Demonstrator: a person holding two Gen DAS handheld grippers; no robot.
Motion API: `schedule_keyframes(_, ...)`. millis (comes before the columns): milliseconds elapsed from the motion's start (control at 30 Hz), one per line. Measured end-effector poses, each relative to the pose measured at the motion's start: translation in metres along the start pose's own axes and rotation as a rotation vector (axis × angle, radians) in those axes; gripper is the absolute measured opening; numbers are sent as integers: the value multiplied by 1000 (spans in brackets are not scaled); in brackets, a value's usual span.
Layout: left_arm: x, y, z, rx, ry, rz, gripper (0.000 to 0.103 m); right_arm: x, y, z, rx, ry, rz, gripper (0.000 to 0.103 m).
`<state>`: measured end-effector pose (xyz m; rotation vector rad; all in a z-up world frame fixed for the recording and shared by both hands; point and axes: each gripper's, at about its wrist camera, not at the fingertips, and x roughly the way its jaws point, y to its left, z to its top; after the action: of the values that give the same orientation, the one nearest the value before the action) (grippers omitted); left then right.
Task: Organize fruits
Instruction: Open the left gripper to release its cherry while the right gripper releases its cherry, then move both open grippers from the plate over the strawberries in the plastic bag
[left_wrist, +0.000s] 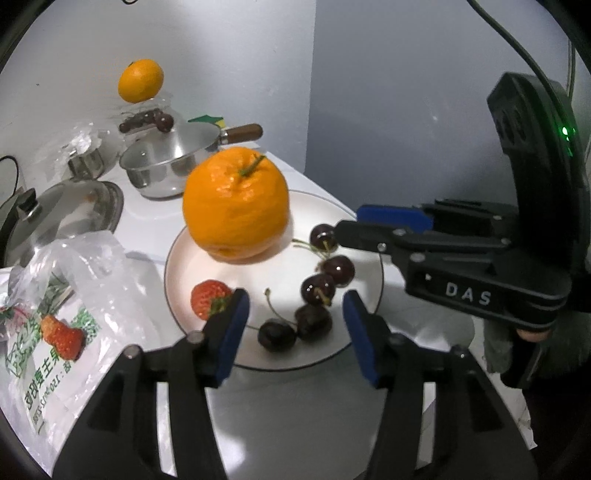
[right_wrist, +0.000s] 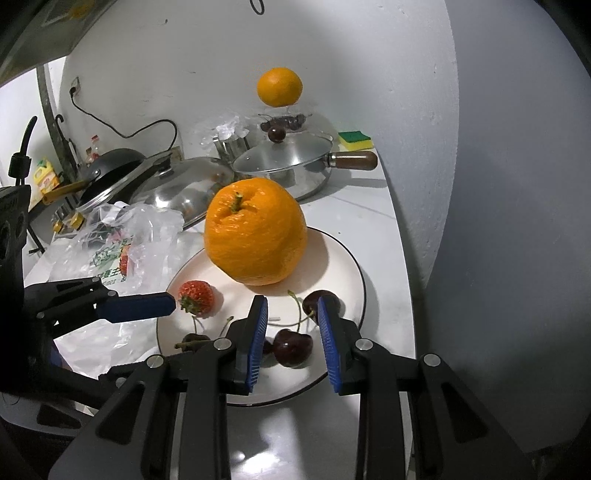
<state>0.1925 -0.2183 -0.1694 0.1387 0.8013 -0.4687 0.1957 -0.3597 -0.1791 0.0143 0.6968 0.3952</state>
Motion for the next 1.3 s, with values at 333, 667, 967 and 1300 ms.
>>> schedule_keyframes(333,-22,12,-9,-26,-29,18,56,-7,20,4,-21,-11,-4,30)
schedule_keyframes(667,-43,30,-19,-67,-53,38,56,-10,47,6,-49,-12,-7,30)
schedule_keyframes(967,-62,51,-30,-111,-83,49,64,-12,75,10,-78,-12,-3,39)
schedule_keyframes(1300,-87,79,-47,-162,-119,80,68,-9,108,13,-109,-15,11,39)
